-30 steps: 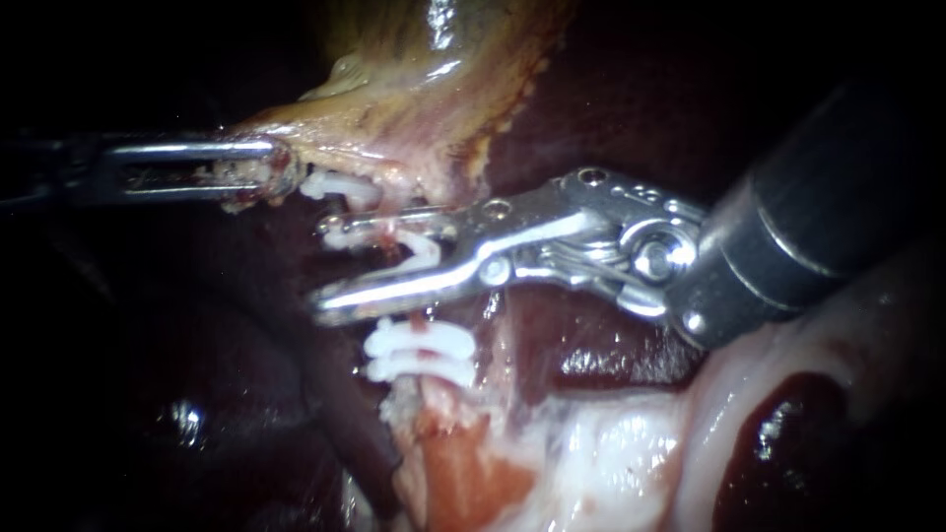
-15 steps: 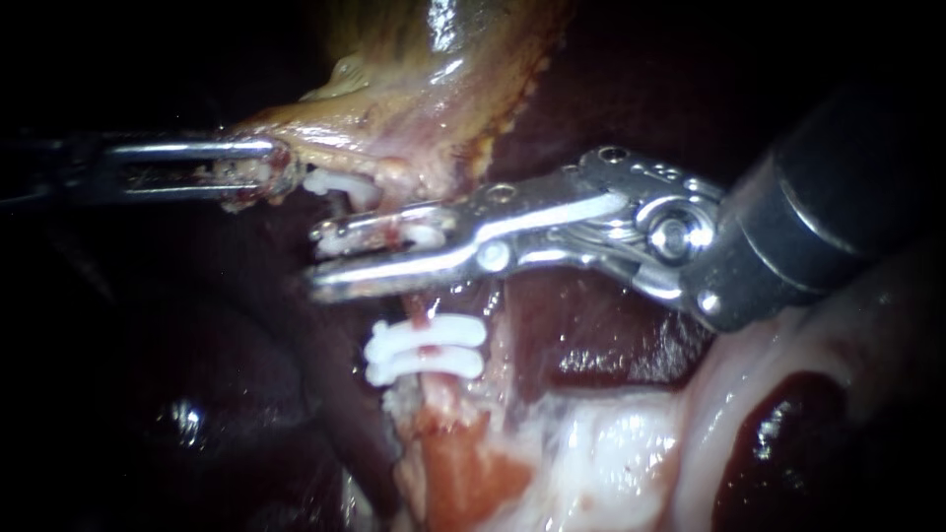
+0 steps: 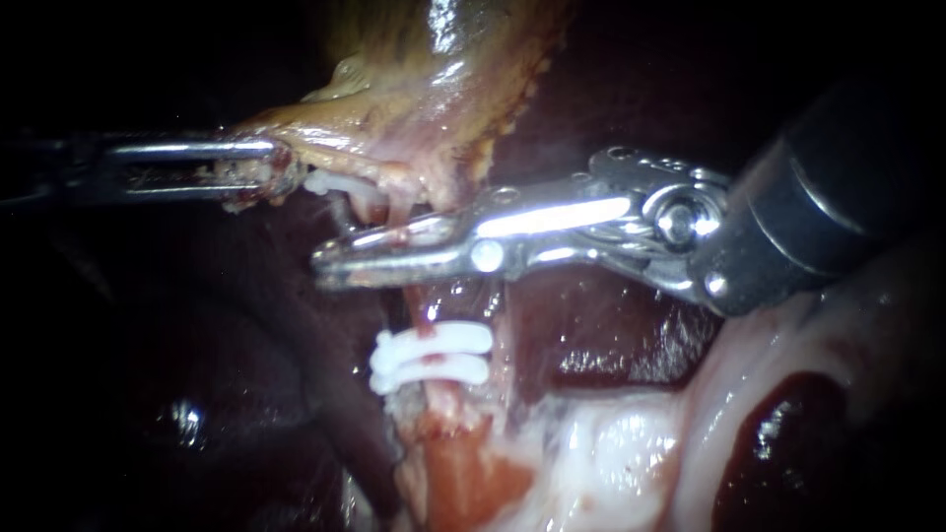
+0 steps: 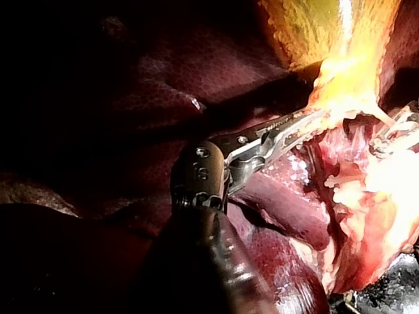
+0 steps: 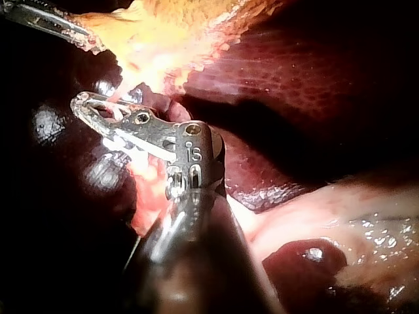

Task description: Clipping third clip right tube

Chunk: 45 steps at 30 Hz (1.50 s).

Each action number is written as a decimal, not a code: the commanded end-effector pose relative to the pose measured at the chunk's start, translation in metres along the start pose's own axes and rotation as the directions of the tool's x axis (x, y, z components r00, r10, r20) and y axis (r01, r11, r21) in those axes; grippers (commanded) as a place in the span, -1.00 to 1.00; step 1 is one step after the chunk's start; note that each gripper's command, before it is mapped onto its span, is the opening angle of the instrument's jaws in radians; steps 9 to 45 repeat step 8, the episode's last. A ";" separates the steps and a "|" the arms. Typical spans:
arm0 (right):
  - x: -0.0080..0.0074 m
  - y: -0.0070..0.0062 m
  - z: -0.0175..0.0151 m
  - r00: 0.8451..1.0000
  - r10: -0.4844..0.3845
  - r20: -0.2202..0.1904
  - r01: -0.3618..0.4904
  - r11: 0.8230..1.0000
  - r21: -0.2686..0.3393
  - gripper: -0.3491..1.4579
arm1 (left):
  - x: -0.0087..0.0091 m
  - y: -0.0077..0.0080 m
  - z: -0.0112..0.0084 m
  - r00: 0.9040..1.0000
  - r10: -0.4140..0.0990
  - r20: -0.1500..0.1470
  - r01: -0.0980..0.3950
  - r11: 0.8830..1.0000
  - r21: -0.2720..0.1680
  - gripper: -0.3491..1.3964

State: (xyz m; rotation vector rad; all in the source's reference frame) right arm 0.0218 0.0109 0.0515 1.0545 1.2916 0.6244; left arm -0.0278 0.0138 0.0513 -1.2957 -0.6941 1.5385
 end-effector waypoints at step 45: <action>-0.0002 0.0003 0.0000 1.000 -0.003 0.000 0.003 1.000 -0.002 -1.00 | 0.0000 0.0000 0.0000 1.000 0.000 0.000 0.000 1.000 0.000 -1.00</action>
